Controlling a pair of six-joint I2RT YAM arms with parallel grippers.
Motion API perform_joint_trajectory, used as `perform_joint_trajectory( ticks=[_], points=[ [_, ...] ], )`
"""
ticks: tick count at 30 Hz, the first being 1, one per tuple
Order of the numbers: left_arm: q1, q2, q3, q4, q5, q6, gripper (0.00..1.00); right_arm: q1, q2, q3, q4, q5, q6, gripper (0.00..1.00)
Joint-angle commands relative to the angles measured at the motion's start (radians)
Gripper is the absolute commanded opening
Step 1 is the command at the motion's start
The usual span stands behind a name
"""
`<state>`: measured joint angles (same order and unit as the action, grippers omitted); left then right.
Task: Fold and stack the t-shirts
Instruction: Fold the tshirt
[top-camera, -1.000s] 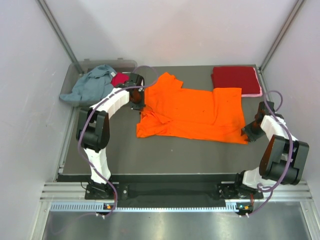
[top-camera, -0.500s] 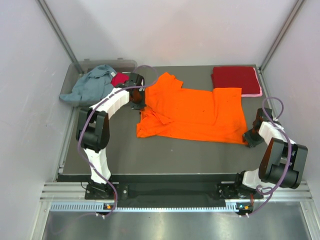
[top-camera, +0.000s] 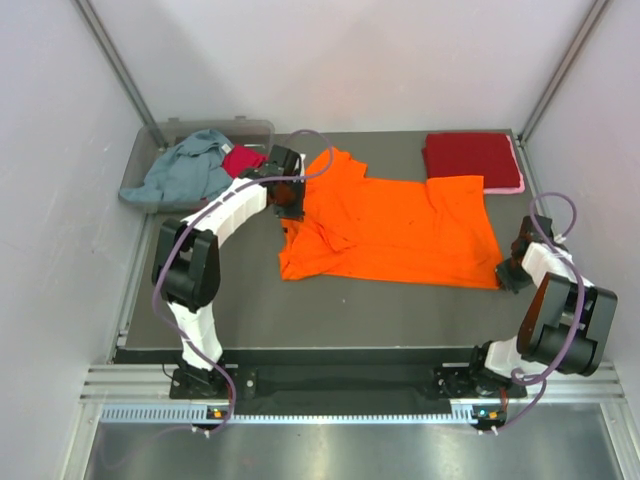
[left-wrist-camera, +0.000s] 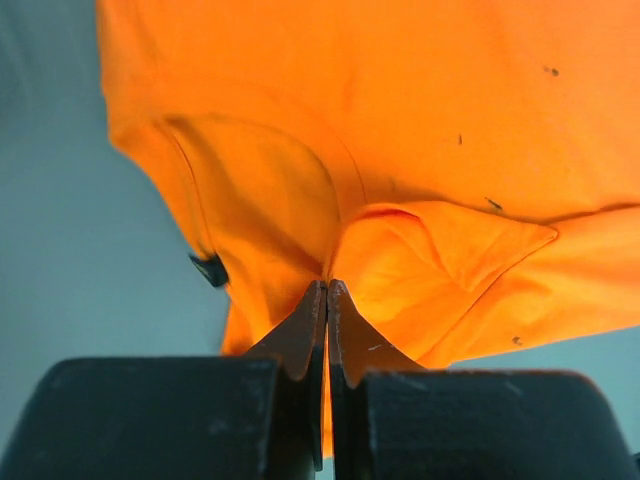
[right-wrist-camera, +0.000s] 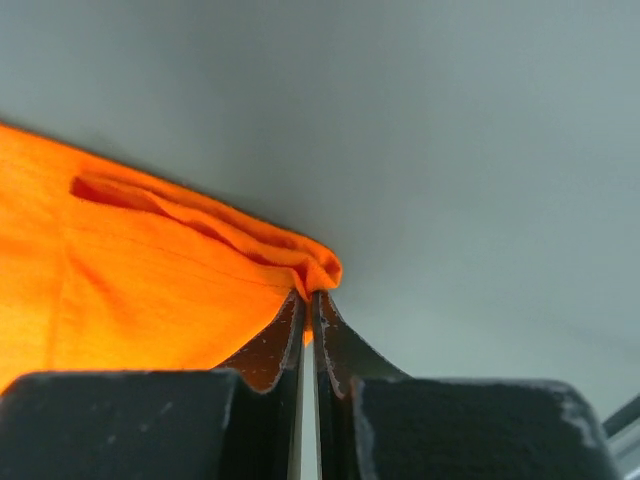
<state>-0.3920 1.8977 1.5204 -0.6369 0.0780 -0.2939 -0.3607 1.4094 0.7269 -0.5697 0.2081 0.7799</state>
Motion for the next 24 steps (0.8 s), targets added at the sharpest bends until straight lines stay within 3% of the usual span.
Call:
perform_joint_trajectory(
  ticks=[1,7,13,24],
  points=[
    [0.001,-0.051,0.035,0.075,0.039,0.078,0.0,-0.049,-0.001,0.014,-0.039,0.137,-0.045,0.0],
    [0.001,-0.014,0.072,0.164,0.055,0.156,0.0,-0.069,-0.047,0.0,-0.03,0.122,-0.065,0.0],
    [0.001,0.024,0.096,0.262,0.172,0.211,0.0,-0.07,-0.056,-0.006,-0.024,0.067,-0.065,0.0],
    [0.001,0.165,0.205,0.278,0.31,0.256,0.0,-0.089,-0.07,-0.003,-0.03,0.057,-0.082,0.0]
  ],
)
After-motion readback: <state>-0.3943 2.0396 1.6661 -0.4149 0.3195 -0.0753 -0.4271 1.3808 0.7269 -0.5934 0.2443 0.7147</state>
